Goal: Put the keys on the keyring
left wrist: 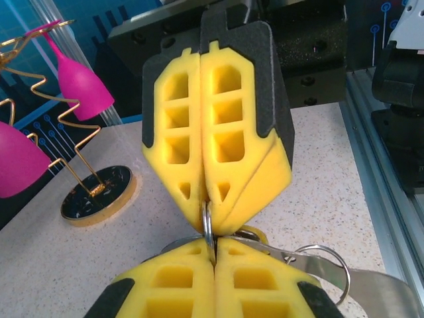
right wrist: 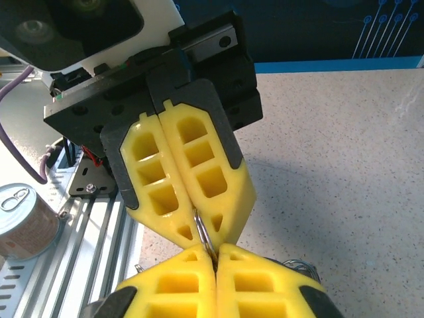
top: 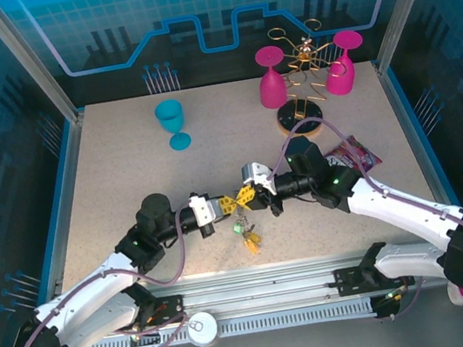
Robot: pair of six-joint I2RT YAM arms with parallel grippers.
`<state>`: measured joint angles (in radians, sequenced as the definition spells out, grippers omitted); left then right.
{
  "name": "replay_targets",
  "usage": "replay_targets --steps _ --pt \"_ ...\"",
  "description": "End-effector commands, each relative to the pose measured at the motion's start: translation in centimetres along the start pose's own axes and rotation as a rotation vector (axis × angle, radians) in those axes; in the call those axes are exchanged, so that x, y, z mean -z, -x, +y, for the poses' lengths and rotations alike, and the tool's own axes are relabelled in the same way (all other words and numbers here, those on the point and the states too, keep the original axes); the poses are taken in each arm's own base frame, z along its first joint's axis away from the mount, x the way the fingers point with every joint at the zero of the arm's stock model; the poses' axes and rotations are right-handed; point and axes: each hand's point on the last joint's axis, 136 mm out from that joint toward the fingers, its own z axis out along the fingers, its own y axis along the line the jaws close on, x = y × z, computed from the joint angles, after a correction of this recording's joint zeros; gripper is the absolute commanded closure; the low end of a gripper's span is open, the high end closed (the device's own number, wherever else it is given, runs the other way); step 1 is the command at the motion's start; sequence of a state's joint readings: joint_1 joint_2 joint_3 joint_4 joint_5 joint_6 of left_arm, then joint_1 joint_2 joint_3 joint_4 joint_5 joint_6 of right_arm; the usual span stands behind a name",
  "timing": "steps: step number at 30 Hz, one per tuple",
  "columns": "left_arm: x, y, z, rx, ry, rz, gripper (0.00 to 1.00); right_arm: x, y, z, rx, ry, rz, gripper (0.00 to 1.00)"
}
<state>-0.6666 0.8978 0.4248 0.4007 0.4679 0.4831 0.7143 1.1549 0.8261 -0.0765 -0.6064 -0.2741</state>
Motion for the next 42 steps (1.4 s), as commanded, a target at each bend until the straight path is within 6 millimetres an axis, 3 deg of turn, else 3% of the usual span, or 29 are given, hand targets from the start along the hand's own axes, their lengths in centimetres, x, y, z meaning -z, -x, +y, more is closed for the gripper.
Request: replay_targets --steps 1,5,7,8,12,18,23,30,32,33,35,36,41,42 --pt "-0.1 2.3 0.4 -0.019 0.002 -0.078 1.0 -0.3 1.3 0.6 0.053 0.049 -0.056 1.0" --pt "0.0 1.4 1.2 -0.018 0.049 -0.012 0.8 0.0 0.9 -0.3 0.036 -0.011 0.002 1.0" --pt "0.2 1.0 1.3 -0.045 0.049 0.032 0.79 0.0 -0.5 -0.6 0.033 -0.038 0.068 1.0" --pt "0.2 0.9 1.3 -0.053 0.051 0.05 0.79 0.3 0.3 -0.9 0.057 -0.055 0.078 1.0" --pt "0.4 0.6 1.5 -0.083 0.05 0.094 0.79 0.4 -0.5 -0.9 0.092 -0.075 0.168 1.0" --pt "0.0 -0.2 1.3 -0.071 0.025 0.143 0.79 -0.1 0.2 -0.4 0.141 -0.062 0.199 1.0" --pt "-0.1 0.1 1.4 -0.057 0.02 0.129 0.81 -0.7 0.2 0.1 0.182 -0.055 0.238 1.0" --pt "-0.1 0.2 1.2 -0.051 0.006 0.131 1.0 -1.0 1.0 0.5 0.21 -0.045 0.225 1.0" --pt "-0.1 0.2 1.1 -0.053 0.006 0.127 1.0 -0.8 1.3 0.3 0.186 -0.061 0.198 1.0" --pt "-0.1 0.3 1.1 -0.057 0.01 0.12 1.0 -0.6 1.4 0.0 0.159 -0.075 0.181 0.97" --pt "0.0 0.5 1.3 -0.063 0.029 0.092 1.0 0.0 1.2 -0.6 0.103 -0.107 0.146 0.76" --pt "0.1 0.6 1.3 -0.063 0.038 0.076 1.0 0.2 1.1 -0.7 0.076 -0.113 0.13 0.7" --pt "0.0 1.1 1.4 -0.039 0.062 0.008 1.0 0.6 -0.2 -1.0 -0.017 -0.137 0.102 0.66" --pt "0.0 1.1 1.4 -0.039 0.061 0.003 1.0 0.4 -1.5 -0.9 -0.037 -0.136 0.126 0.67"
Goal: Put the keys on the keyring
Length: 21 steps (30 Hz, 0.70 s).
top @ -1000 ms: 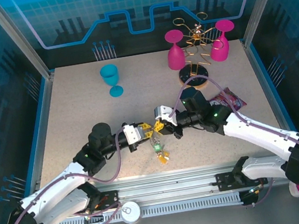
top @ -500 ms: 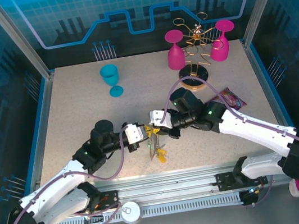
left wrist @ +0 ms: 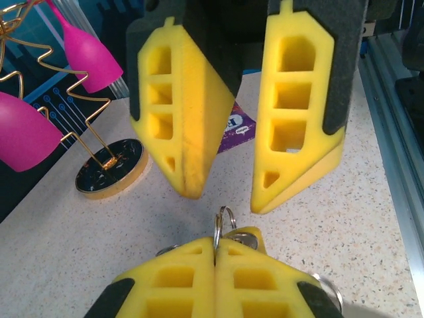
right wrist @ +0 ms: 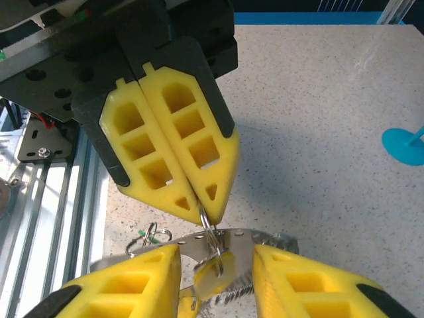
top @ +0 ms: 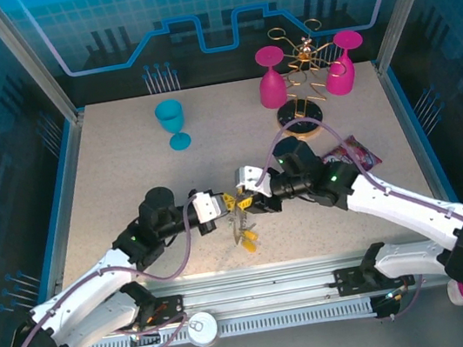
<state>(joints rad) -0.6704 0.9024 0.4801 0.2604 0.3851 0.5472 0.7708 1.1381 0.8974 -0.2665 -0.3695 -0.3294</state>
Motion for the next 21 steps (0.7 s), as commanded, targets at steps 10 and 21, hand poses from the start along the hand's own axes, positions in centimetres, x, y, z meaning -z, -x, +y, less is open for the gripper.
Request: replay_targets --steps 10,21 --pt "0.28 1.99 0.12 -0.011 0.013 -0.103 1.0 -0.7 -0.81 -0.02 -0.08 0.008 -0.013 0.76" --pt "0.32 1.76 -0.1 -0.03 0.004 -0.091 1.0 -0.09 -0.58 -0.08 -0.082 -0.005 -0.024 0.83"
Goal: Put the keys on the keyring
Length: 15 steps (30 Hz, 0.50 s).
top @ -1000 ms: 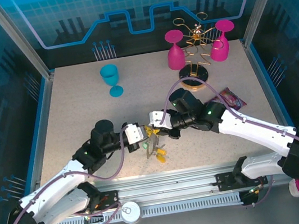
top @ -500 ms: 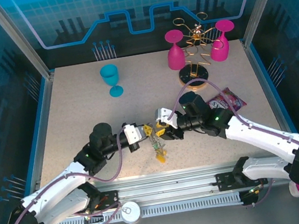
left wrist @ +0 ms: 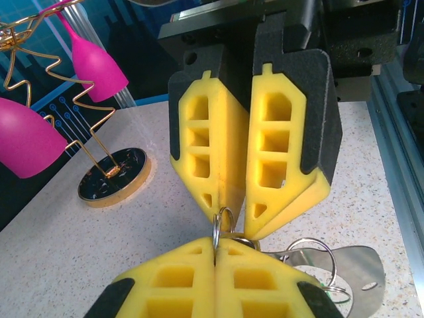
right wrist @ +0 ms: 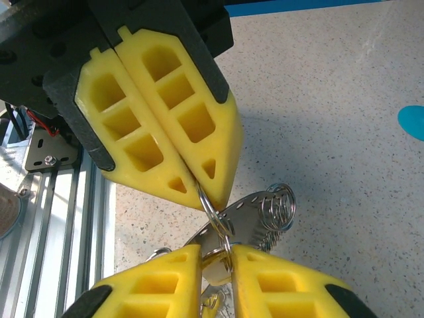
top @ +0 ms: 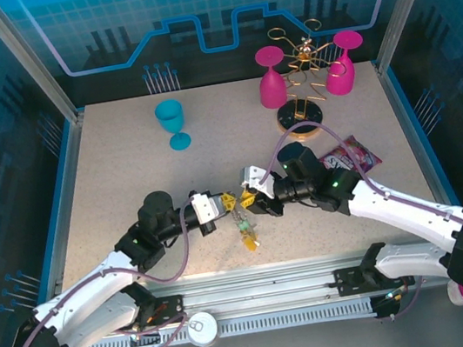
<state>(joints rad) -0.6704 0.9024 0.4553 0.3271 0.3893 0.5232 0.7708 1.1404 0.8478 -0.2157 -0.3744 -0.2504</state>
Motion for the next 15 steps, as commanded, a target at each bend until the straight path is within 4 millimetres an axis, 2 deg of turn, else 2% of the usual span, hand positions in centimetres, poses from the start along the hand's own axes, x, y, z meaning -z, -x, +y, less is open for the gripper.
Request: replay_targets --steps 1,4,9,15 --pt "0.3 1.4 -0.2 -0.035 -0.009 -0.056 1.0 0.5 0.5 -0.2 -0.003 -0.007 -0.021 0.86" --pt "0.3 1.6 -0.2 -0.036 -0.01 -0.063 1.0 0.4 0.3 -0.2 -0.004 -0.006 -0.012 0.9" --pt "0.6 3.2 -0.4 -0.032 -0.034 -0.124 1.0 -0.2 0.2 -0.5 -0.019 0.004 0.002 0.96" --pt "0.7 4.2 -1.1 -0.037 -0.068 -0.189 1.0 -1.0 0.8 -0.3 -0.035 0.042 -0.024 0.87"
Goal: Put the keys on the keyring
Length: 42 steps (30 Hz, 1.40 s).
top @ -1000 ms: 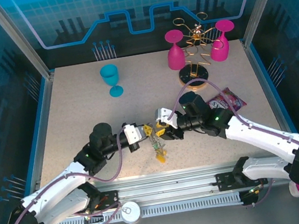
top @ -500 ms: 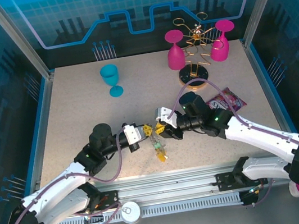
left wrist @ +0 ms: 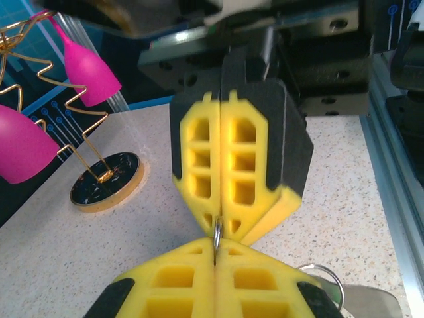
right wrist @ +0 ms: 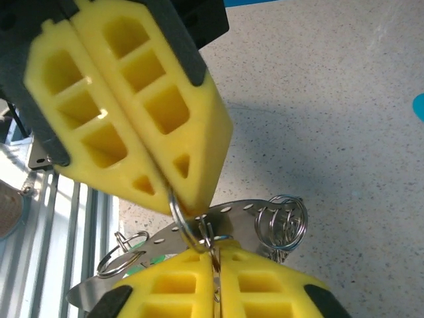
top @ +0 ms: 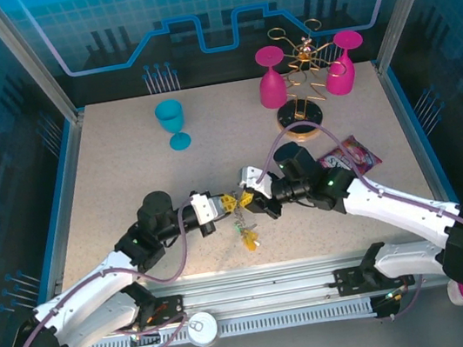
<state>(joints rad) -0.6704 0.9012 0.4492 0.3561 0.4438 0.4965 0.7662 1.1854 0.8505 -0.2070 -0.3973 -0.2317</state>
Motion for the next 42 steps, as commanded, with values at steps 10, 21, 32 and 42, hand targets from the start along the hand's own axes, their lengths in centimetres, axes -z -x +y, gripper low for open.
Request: replay_targets --steps 10,21,32,42 --pt "0.1 2.3 0.1 -0.019 0.007 -0.132 1.0 2.2 2.4 -0.7 0.113 -0.107 -0.188 0.63" --pt "-0.1 1.8 0.1 -0.009 0.007 -0.113 1.0 2.0 2.7 -0.1 0.153 -0.074 -0.239 0.68" --pt "-0.1 2.0 0.1 -0.012 0.004 -0.121 1.0 1.4 3.4 0.1 0.161 -0.03 -0.249 0.89" --pt "0.1 0.4 0.7 -0.011 0.033 0.009 0.78 1.8 2.8 0.2 0.197 -0.034 -0.166 1.0"
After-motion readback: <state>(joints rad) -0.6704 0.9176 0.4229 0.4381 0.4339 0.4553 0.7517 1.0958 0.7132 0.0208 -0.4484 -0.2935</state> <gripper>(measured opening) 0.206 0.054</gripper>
